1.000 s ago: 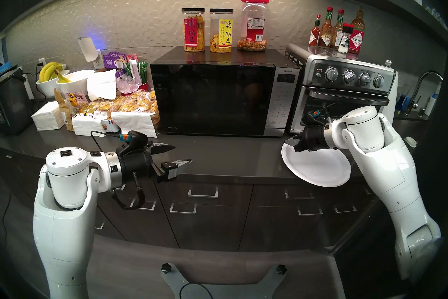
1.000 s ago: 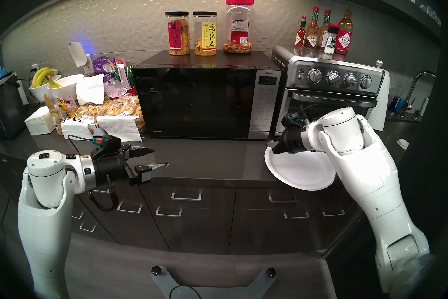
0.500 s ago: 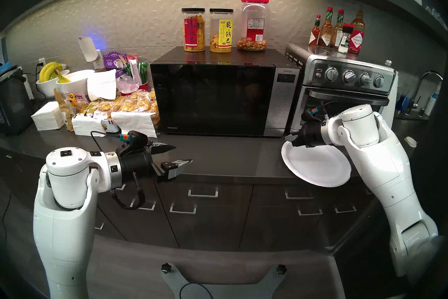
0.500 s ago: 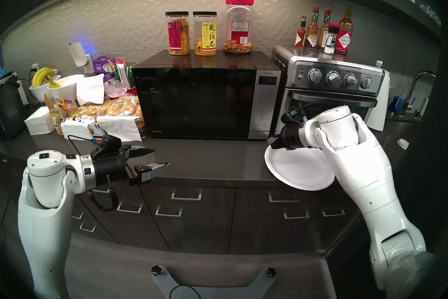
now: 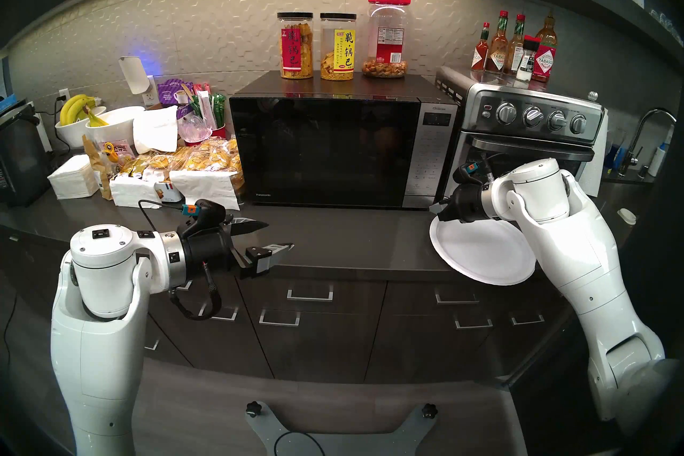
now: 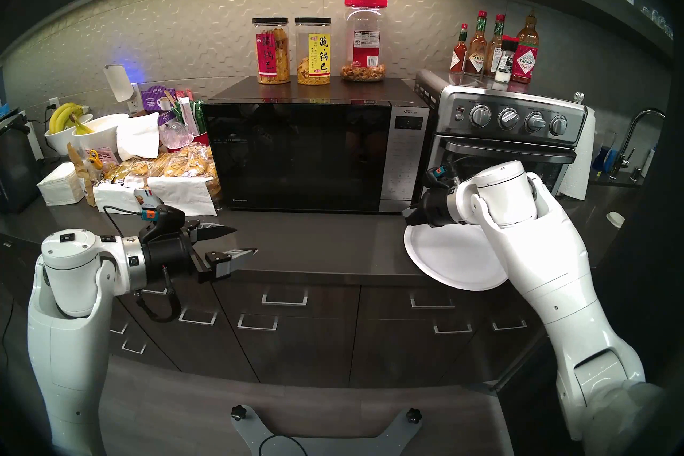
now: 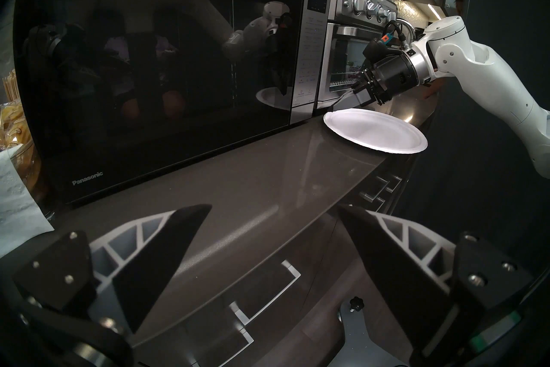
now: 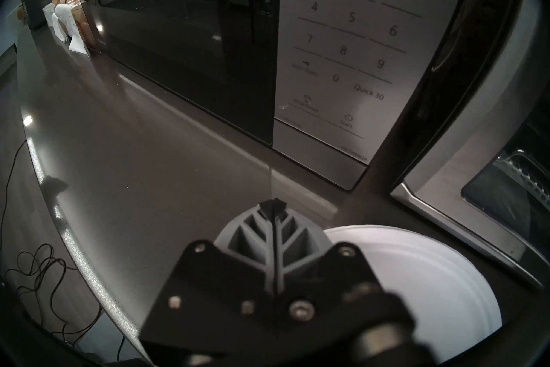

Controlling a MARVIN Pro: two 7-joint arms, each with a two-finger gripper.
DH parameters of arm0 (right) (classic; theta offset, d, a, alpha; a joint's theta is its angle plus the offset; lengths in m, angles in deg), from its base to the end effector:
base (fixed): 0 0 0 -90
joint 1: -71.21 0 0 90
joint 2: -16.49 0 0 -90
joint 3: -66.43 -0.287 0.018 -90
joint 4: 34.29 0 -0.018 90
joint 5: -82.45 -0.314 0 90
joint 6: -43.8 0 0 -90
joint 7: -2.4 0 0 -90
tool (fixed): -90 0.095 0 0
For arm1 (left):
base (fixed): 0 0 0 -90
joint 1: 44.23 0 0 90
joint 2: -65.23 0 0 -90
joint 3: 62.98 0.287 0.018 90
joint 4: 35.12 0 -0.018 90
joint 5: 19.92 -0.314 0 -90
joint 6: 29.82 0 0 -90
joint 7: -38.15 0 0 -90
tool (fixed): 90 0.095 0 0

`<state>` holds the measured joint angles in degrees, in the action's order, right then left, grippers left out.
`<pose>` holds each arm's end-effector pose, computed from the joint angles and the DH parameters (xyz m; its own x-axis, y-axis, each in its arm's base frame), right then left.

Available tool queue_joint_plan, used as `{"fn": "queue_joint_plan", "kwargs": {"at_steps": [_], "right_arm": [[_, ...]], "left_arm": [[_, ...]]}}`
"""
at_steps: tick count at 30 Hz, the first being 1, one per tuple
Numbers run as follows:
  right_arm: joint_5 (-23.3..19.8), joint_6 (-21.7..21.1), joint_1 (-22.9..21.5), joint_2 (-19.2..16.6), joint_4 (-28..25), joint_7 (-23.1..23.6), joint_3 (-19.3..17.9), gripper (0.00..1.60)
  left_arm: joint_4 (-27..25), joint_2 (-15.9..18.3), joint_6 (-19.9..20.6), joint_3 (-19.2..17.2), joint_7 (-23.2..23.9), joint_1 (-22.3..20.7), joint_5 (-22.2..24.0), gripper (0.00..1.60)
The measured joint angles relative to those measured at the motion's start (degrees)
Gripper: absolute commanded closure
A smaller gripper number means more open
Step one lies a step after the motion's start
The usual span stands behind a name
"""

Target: Open the microwave, put the plate inside, and close the door

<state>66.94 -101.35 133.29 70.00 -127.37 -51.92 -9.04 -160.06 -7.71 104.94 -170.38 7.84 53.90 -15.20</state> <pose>0.4790 -0.0662 -0.1580 0.4999 0.3936 0.7715 0.5586 -0.8273 0.0601 0.3197 0.0535 -0.1606 0.2825 -0.1860 0.9410 -0.6953 -0.7155 0.0673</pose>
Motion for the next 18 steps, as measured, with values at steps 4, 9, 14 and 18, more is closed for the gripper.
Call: {"fn": "queue_joint_plan", "kwargs": {"at_steps": [4,9,14,18], "right_arm": [[0.8,0.0,-0.4,0.5,0.8,-1.0,1.0,1.60],[1.5,0.0,-0.8,1.0,1.5,-2.0,1.6,1.60],[2.0,0.0,-1.1,1.9,2.7,-3.2,1.5,1.60],[2.3,0.0,-1.5,2.6,4.1,-3.9,1.3,1.60]], "left_arm": [[0.0,0.0,0.0,0.0,0.0,0.0,0.0,0.00],[0.0,0.0,0.0,0.0,0.0,0.0,0.0,0.00],[0.0,0.0,0.0,0.0,0.0,0.0,0.0,0.00],[0.0,0.0,0.0,0.0,0.0,0.0,0.0,0.00]]}}
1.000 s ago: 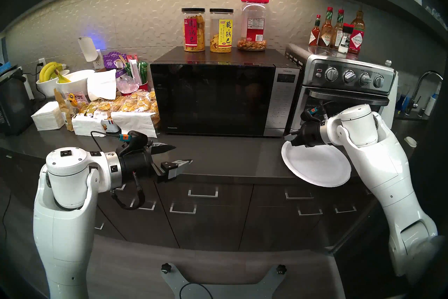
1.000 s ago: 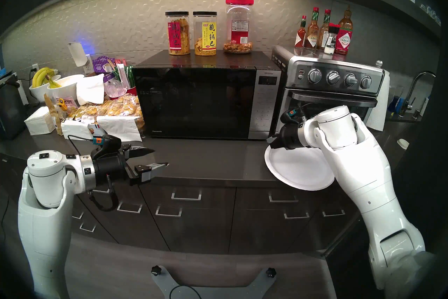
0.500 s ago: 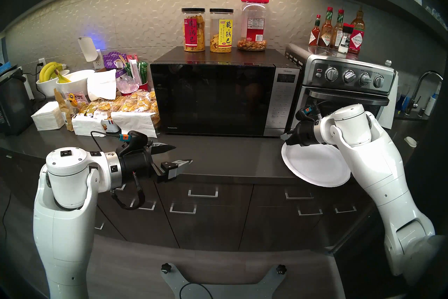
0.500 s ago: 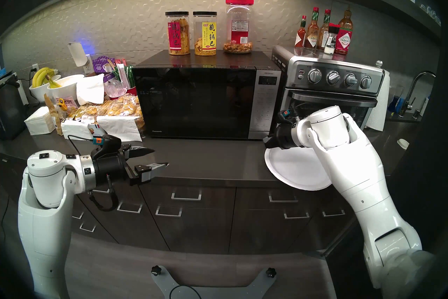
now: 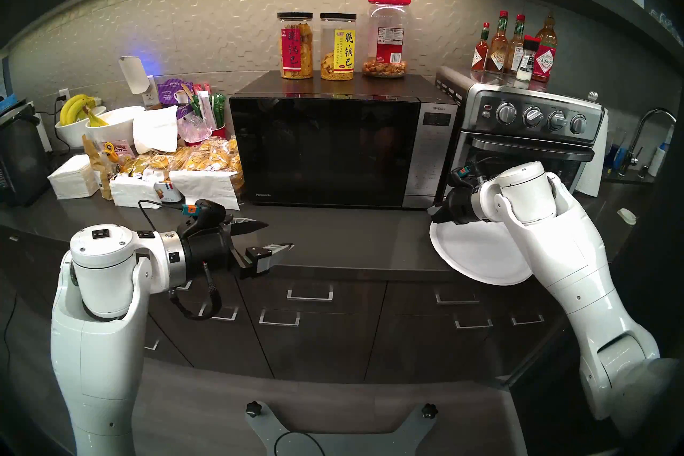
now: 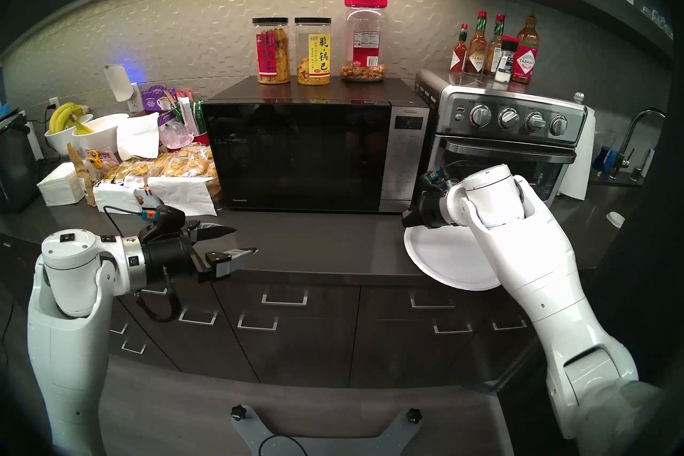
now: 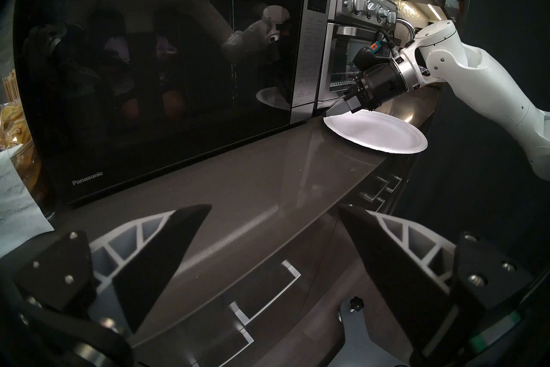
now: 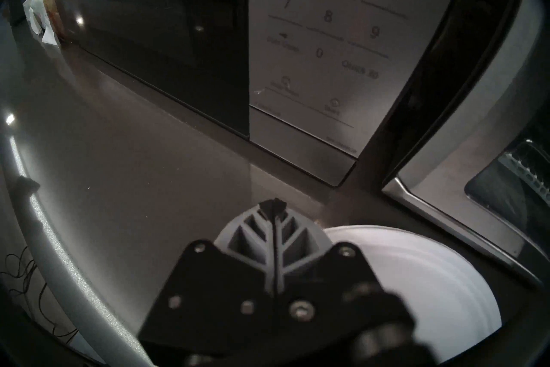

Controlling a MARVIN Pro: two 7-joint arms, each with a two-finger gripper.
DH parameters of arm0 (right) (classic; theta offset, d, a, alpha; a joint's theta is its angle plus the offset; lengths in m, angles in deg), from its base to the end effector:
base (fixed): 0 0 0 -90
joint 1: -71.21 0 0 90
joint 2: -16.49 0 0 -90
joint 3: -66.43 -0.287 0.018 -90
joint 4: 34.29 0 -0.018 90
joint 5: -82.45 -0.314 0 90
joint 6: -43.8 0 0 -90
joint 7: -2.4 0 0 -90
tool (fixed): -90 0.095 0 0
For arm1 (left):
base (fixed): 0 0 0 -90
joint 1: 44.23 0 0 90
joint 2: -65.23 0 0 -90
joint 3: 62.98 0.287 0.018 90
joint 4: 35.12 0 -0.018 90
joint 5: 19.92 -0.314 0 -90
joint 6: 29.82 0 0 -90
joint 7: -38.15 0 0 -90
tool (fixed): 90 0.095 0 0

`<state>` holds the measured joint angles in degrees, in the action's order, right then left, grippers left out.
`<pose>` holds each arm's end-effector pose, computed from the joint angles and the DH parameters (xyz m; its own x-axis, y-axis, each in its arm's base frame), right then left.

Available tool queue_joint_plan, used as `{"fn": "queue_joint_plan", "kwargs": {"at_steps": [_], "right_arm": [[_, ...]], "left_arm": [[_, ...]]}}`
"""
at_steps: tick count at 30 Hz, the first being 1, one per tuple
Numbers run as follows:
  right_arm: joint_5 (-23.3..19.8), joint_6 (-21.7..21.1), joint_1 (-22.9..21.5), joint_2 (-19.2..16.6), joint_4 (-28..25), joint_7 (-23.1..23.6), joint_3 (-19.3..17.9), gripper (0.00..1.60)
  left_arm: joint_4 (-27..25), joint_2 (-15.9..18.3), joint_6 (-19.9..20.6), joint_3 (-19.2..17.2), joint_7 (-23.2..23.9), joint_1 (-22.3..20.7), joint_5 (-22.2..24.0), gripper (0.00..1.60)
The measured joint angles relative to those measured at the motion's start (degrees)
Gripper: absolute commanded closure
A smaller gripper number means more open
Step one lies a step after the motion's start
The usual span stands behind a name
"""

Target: Open the microwave, put the plate inside, and close the door

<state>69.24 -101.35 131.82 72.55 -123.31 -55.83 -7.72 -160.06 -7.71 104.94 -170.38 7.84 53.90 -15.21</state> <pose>0.4940 -0.0670 -0.1739 0.5337 0.3866 0.7521 0.4988 -0.8621 0.0891 0.3197 0.0535 -0.1606 0.2825 -0.1862 0.9410 -0.6953 -0.7156 0.0672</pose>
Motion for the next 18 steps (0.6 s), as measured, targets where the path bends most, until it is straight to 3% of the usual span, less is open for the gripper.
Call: {"fn": "queue_joint_plan", "kwargs": {"at_steps": [18], "right_arm": [[-0.4,0.0,-1.4,3.5,5.8,-2.4,-1.6,1.60]], "left_arm": [[0.0,0.0,0.0,0.0,0.0,0.0,0.0,0.00]]}}
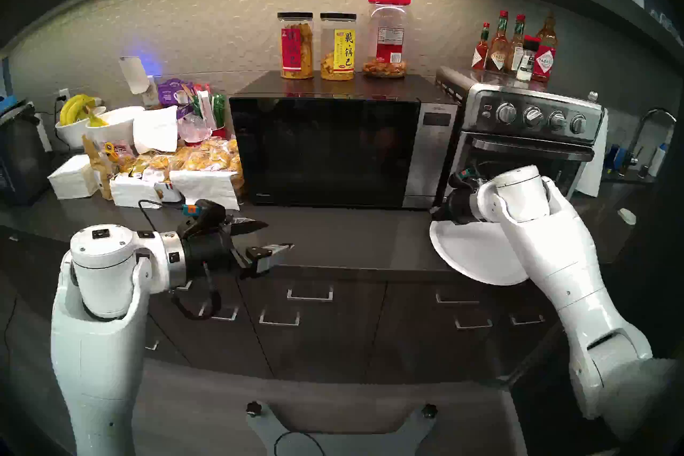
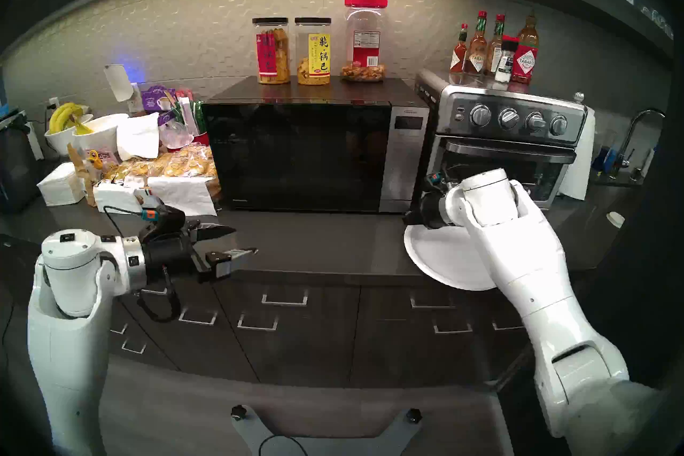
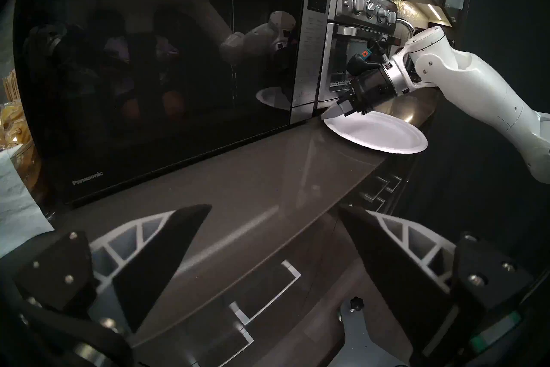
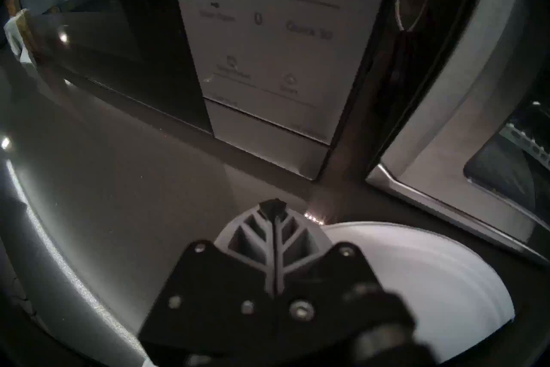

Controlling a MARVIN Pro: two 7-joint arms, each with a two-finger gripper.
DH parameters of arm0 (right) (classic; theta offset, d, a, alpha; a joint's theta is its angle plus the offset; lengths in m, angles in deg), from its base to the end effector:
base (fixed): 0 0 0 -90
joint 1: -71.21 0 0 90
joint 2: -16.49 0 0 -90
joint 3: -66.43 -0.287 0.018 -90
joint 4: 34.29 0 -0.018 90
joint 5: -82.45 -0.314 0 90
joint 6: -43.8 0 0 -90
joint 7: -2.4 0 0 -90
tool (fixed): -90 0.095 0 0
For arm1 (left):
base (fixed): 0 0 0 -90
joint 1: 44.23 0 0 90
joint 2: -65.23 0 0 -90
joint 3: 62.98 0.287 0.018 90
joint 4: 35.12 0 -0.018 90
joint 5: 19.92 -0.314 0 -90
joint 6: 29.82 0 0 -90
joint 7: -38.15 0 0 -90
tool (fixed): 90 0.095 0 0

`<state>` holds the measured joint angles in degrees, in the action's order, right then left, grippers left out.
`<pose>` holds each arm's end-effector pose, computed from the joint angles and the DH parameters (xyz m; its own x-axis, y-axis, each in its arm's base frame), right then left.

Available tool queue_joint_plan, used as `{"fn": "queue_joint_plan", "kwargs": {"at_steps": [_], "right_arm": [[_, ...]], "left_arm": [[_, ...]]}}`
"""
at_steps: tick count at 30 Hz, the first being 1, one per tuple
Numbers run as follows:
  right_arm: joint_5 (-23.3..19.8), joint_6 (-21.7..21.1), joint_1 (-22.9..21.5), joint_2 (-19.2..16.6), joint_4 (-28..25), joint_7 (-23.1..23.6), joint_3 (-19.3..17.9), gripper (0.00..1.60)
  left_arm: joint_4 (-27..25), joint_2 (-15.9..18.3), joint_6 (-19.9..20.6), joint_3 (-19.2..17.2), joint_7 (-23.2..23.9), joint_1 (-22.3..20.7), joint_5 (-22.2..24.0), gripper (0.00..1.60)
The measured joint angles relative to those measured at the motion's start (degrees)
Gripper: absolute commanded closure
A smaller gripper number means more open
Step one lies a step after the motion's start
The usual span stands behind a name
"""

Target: Open the microwave, put the plate inside, and close the door

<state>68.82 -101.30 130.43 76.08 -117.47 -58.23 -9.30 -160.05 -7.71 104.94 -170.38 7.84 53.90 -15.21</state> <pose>0.5100 -0.0742 -0.1886 0.5833 0.3046 0.7530 0.4328 -0.9010 0.0293 0.3198 0.0535 -0.1607 0.2827 -0.1861 0.9410 -0.6952 -0.7156 0.0673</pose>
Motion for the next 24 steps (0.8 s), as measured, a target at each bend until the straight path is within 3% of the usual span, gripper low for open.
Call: {"fn": "queue_joint_plan", "kwargs": {"at_steps": [24], "right_arm": [[-0.2,2.0,-0.6,2.7,1.6,-3.0,-1.2,1.60]], "left_arm": [[0.0,0.0,0.0,0.0,0.0,0.0,0.0,0.00]]}}
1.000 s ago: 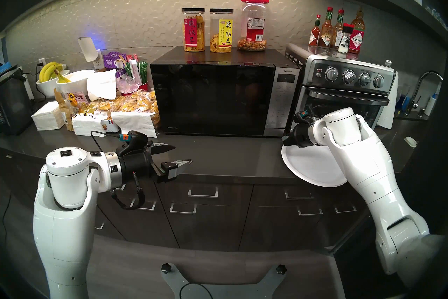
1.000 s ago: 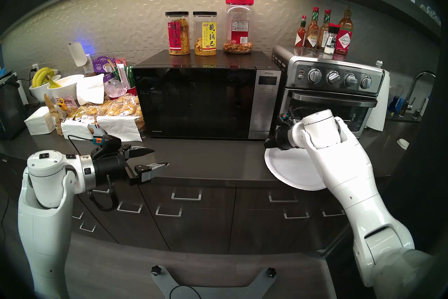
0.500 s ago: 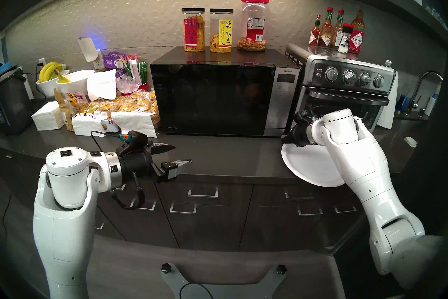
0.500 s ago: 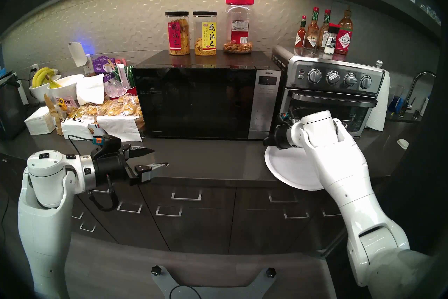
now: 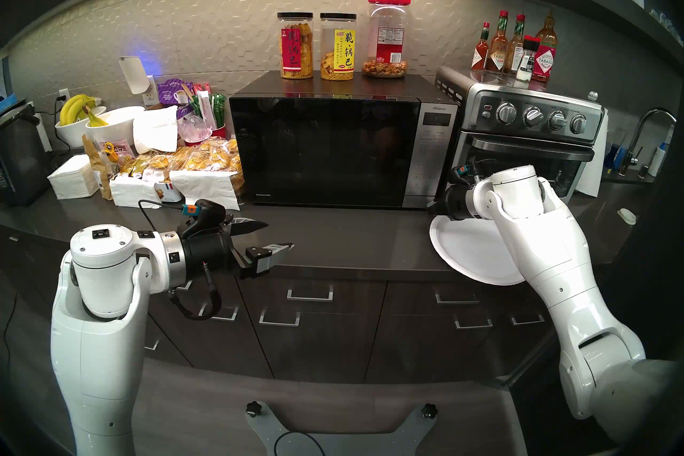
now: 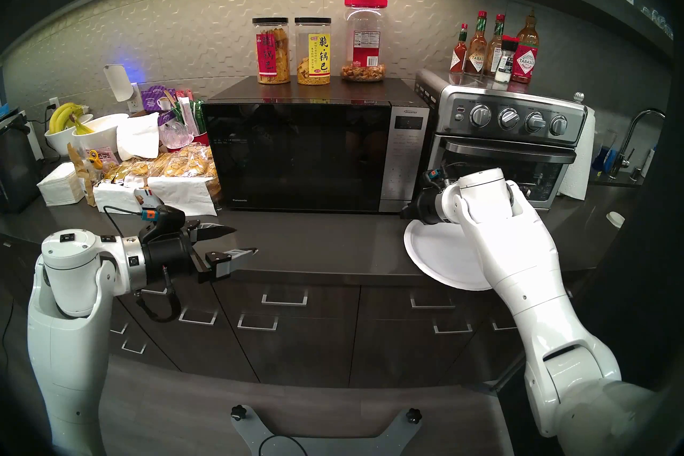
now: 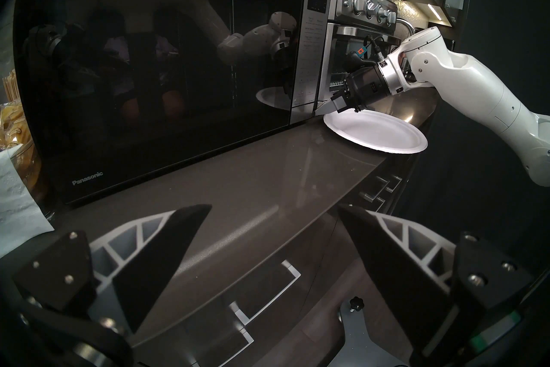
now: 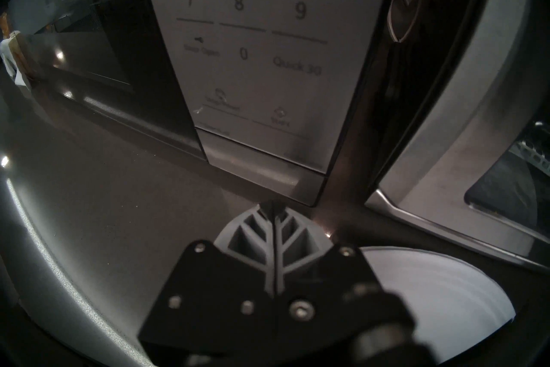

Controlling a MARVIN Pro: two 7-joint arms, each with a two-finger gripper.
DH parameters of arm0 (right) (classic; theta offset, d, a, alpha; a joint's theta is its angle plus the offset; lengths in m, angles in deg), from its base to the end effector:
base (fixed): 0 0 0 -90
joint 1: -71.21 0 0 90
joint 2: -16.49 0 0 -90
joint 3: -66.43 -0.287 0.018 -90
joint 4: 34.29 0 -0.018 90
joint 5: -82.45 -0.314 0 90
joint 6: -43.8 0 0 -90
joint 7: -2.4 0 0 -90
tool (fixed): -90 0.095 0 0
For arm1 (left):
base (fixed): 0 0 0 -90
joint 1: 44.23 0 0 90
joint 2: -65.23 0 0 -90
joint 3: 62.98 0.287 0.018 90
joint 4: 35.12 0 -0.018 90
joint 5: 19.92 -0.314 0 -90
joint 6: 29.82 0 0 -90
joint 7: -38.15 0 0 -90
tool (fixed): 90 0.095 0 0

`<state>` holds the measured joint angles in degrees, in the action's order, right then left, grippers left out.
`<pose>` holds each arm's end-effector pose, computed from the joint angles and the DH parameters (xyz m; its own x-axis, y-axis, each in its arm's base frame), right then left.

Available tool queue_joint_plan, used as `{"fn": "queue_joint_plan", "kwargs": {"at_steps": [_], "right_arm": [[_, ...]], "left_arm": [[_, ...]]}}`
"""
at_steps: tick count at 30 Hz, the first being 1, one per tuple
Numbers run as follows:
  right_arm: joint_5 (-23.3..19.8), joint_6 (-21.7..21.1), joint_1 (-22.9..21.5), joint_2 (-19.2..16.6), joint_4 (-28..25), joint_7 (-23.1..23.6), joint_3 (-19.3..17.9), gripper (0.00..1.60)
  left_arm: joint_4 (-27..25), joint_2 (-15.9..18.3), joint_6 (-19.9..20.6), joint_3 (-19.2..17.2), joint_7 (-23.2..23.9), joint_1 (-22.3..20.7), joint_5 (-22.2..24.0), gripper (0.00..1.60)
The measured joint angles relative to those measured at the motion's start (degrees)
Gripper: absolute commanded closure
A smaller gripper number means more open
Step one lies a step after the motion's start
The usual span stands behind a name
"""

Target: Open the microwave, put the plate inside, and close the door

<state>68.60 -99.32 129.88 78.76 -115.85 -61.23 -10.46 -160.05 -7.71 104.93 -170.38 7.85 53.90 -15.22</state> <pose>0.5194 -0.0692 -0.1885 0.5602 0.2657 0.7845 0.4008 -0.9158 0.0240 0.3198 0.0535 -0.1607 0.2826 -0.1863 0.9410 -0.6953 -0.7156 0.0671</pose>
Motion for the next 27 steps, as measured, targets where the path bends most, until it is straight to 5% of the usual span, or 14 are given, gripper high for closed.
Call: {"fn": "queue_joint_plan", "kwargs": {"at_steps": [27], "right_arm": [[0.7,4.7,1.5,2.1,1.7,-2.6,-1.5,1.60]], "left_arm": [[0.0,0.0,0.0,0.0,0.0,0.0,0.0,0.00]]}}
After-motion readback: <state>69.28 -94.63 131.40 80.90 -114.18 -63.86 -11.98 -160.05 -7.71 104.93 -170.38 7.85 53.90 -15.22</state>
